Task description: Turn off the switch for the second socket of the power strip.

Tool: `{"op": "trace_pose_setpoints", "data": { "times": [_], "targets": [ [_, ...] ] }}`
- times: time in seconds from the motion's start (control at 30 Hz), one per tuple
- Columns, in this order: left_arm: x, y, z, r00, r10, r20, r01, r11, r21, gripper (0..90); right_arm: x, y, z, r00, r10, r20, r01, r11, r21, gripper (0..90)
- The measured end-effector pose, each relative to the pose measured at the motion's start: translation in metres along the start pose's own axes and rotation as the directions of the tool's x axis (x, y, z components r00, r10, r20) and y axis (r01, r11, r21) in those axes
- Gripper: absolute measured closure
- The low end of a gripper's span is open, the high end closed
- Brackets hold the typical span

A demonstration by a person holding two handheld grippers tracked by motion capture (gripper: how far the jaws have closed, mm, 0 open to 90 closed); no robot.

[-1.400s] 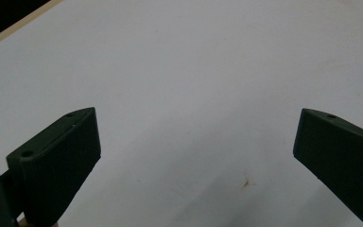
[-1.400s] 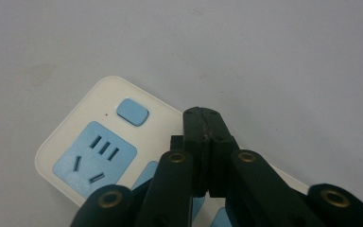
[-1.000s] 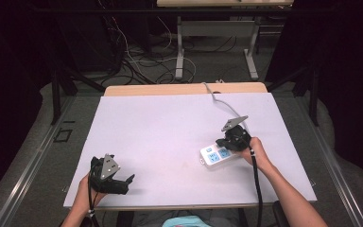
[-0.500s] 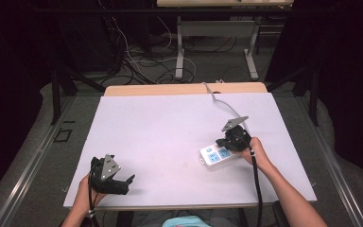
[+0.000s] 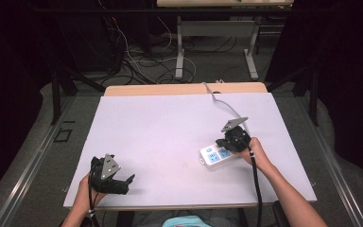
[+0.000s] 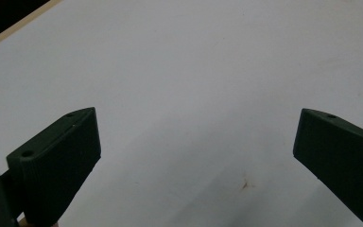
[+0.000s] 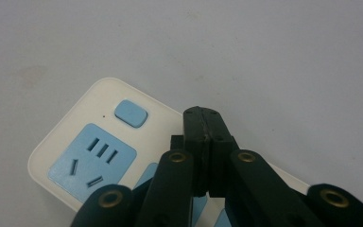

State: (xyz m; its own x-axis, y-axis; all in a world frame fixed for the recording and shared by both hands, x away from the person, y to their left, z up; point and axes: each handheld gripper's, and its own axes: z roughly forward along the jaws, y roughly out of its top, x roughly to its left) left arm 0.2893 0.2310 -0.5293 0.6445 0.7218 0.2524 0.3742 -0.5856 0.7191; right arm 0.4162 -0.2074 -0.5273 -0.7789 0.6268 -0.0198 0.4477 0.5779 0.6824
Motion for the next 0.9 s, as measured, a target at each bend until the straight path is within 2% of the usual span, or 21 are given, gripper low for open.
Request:
{"op": "trace_pose_setpoints", "data": {
  "times": [0.13,0.17,0.37,0.4,0.5,0.57,0.63,0.67,0.87,0.9],
  "targets": [
    [0.0,0.0,0.0,1.0,0.0,0.0,0.0,1.0,0.001,1.2,0.0,0.0,0.0,1.0,-0.002,-0.005,0.002,1.0,0.014,90.0],
    [0.0,0.0,0.0,1.0,0.001,0.0,-0.001,1.0,0.001,1.3,0.0,0.0,0.0,1.0,0.0,0.005,0.0,1.0,0.001,90.0],
    [-0.001,0.0,0.0,1.0,-0.003,-0.001,0.003,1.0,-0.003,1.2,0.001,0.0,0.0,0.9998,0.004,-0.021,-0.004,1.0,0.023,90.0],
    [-0.001,0.0,0.0,1.0,-0.005,-0.001,0.005,1.0,-0.004,1.3,0.002,0.0,0.002,0.9998,-0.003,-0.022,0.003,1.0,0.008,90.0],
    [-0.001,0.0,0.0,1.0,-0.003,-0.003,0.003,1.0,-0.005,1.2,0.009,0.003,0.003,0.9976,-0.066,0.024,0.065,0.998,0.023,90.0],
    [-0.001,0.0,0.0,1.0,-0.005,-0.002,0.005,1.0,-0.007,1.2,0.011,0.004,0.003,0.9968,-0.073,0.034,0.072,0.997,0.036,90.0],
    [0.0,0.0,-0.001,1.0,0.002,-0.002,-0.002,1.0,0.001,1.3,0.008,0.002,0.003,0.9987,-0.049,0.018,0.048,0.999,0.014,90.0],
    [0.0,0.0,0.0,1.0,0.002,0.0,-0.002,1.0,0.003,1.2,0.007,0.002,0.002,0.9992,-0.037,0.017,0.037,0.999,0.019,90.0],
    [-0.001,0.0,0.0,1.0,-0.004,0.003,0.004,1.0,-0.005,1.2,0.006,0.002,0.002,0.9997,-0.023,0.0,0.023,1.0,0.017,90.0],
    [0.0,0.0,0.0,1.0,0.006,0.003,-0.006,1.0,0.005,1.3,0.005,0.001,0.003,0.9998,-0.019,0.005,0.019,1.0,0.011,90.0]
  ]
}}
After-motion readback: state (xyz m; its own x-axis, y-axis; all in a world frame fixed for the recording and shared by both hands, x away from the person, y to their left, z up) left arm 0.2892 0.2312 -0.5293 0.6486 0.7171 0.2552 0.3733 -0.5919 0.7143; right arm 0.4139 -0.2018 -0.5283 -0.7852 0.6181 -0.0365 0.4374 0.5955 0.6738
